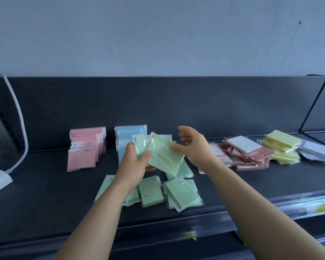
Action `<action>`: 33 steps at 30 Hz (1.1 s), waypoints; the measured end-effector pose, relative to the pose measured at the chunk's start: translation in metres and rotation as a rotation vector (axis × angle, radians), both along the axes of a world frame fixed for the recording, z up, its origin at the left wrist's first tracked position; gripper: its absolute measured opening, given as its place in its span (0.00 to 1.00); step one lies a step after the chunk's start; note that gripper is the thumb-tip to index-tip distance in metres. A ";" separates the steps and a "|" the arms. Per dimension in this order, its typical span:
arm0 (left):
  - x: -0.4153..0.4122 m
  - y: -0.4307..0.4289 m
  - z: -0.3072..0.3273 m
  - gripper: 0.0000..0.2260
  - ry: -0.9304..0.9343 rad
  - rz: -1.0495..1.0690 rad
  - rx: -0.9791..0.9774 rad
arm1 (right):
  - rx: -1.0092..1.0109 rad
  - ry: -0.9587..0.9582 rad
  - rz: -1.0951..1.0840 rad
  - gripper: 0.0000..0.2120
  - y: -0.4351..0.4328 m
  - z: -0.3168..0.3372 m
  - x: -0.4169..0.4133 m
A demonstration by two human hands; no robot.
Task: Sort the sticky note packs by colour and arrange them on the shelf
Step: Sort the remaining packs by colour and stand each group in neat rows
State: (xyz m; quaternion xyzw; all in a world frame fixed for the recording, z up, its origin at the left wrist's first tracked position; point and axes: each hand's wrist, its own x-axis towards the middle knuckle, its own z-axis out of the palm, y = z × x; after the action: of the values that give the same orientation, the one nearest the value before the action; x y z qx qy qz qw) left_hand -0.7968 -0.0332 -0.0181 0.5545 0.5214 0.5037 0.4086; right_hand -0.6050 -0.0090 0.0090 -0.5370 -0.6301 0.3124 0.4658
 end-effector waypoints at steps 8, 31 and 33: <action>0.031 0.010 0.010 0.09 -0.159 -0.096 -0.009 | -0.287 0.136 0.142 0.33 0.022 0.007 0.016; 0.034 0.057 0.020 0.06 0.077 0.175 0.042 | -0.253 -0.033 0.376 0.25 0.067 0.015 0.054; 0.023 0.048 0.019 0.06 0.037 0.313 0.078 | -0.287 -0.346 0.444 0.37 0.068 0.011 0.048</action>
State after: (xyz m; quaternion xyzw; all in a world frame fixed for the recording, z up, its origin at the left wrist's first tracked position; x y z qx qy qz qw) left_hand -0.7738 0.0148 0.0005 0.4911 0.5890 0.5706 0.2938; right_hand -0.5573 0.0592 0.0196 -0.4916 -0.7515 0.3961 0.1915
